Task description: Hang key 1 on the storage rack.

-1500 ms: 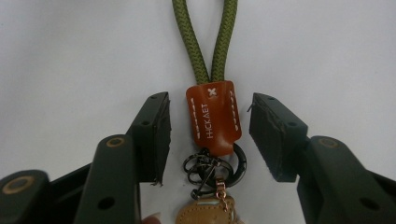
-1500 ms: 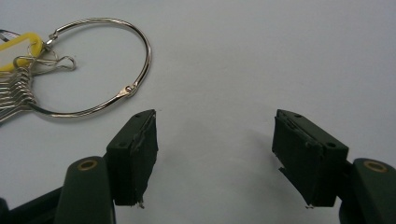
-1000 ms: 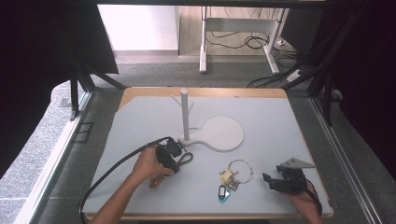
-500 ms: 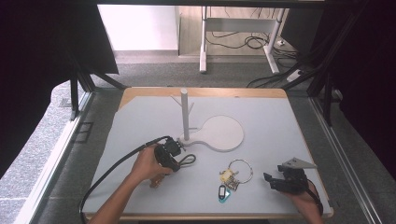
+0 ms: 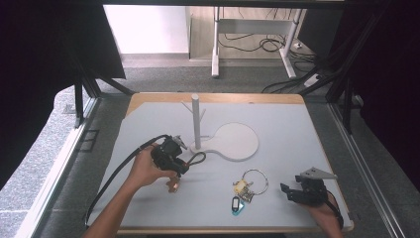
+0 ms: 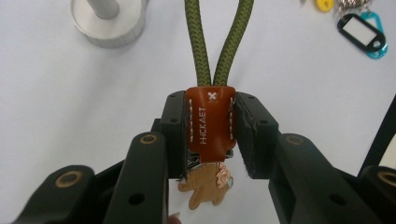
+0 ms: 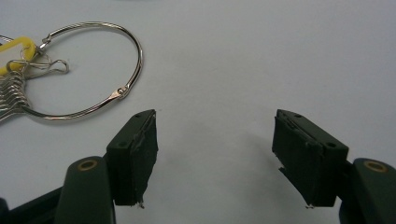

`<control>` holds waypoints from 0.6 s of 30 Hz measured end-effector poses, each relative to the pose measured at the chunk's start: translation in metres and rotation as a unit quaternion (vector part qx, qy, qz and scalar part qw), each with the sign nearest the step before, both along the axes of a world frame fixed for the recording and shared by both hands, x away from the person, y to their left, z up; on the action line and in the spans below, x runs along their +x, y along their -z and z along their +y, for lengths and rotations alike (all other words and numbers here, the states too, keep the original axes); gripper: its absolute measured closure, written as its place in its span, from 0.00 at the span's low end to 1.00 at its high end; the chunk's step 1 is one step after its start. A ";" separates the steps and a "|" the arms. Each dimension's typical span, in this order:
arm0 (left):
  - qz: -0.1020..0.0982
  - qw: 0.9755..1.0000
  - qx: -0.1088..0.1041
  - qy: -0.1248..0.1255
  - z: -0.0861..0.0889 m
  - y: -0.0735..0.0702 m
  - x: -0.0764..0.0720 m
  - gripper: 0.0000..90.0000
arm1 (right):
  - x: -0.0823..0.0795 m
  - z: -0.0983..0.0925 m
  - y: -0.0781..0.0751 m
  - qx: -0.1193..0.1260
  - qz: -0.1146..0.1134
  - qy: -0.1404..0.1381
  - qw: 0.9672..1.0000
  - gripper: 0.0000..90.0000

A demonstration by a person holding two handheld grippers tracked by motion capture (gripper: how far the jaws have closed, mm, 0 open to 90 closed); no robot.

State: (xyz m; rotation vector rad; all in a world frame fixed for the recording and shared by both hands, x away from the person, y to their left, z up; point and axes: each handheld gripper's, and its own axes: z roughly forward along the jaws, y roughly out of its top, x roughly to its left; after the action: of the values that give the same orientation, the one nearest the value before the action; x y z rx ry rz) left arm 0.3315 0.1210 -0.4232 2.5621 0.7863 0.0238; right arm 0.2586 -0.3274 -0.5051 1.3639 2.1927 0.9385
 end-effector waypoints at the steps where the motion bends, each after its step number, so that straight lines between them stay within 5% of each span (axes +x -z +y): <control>1: -0.001 1.000 -0.002 0.002 0.001 -0.003 0.000 0.74 | 0.000 0.000 0.000 0.000 0.000 0.000 1.000 0.35; 18: -0.026 0.999 -0.037 0.008 0.007 -0.042 -0.003 0.74 | 0.000 -0.002 0.000 0.001 0.000 0.002 1.000 0.35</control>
State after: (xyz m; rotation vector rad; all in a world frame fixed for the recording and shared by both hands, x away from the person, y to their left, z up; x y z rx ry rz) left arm 0.3284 0.1282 -0.3810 2.4879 0.7338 0.0558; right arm 0.2589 -0.3297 -0.5055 1.3687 2.1886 0.9402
